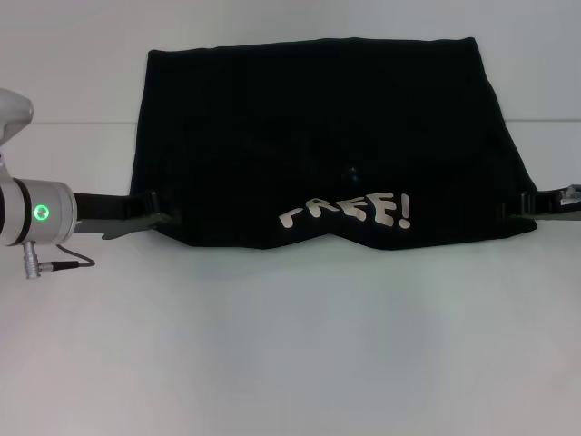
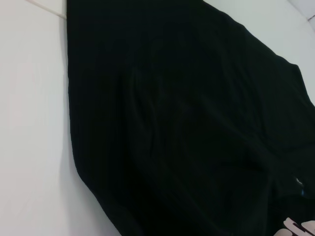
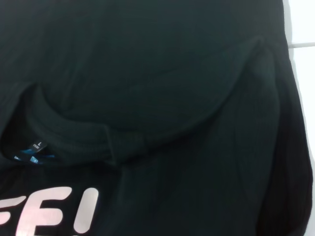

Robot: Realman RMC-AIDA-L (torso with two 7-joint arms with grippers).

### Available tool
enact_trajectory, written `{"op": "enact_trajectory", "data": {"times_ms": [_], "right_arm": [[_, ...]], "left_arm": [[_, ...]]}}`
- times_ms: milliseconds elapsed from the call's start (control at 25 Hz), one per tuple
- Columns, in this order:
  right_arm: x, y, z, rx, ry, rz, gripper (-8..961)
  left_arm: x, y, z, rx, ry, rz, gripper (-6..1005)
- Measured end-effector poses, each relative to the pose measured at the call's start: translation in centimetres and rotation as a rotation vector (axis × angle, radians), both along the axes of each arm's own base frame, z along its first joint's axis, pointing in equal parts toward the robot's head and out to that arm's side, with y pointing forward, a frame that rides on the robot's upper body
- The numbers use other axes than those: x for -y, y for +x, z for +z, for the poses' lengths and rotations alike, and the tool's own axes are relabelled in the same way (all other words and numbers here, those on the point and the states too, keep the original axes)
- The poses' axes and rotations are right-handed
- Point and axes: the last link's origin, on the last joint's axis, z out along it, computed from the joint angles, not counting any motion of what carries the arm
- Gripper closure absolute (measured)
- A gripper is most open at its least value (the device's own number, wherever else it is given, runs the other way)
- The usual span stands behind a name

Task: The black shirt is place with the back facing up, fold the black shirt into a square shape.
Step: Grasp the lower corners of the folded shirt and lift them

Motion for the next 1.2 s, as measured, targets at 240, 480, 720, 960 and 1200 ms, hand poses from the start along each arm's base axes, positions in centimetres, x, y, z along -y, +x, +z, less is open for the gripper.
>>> {"op": "enact_trajectory", "data": {"times_ms": [240, 480, 720, 960, 1200], "right_arm": [[0.0, -0.1, 0.2, -0.006, -0.004, 0.000, 614], [-0.1, -0.1, 0.5, -0.008, -0.001, 0.001, 822], [-0.1, 0.1, 1.5, -0.022, 0.005, -0.013, 909], [0.0, 0.6, 2.4, -0.039, 0.021, -0.032, 909], [0.0, 0.6, 3.0, -0.047, 0.025, -0.033, 909]], "left_arm": [[0.0, 0.0, 0.0, 0.002, 0.003, 0.000, 964], [-0.1, 0.1, 0.2, 0.001, -0.001, -0.006, 964], [-0.4, -0.1, 1.3, -0.017, 0.004, 0.003, 964], [-0.5, -0.6, 2.0, -0.032, 0.025, 0.022, 964], [-0.5, -0.7, 2.7, -0.036, 0.034, 0.025, 964]]}}
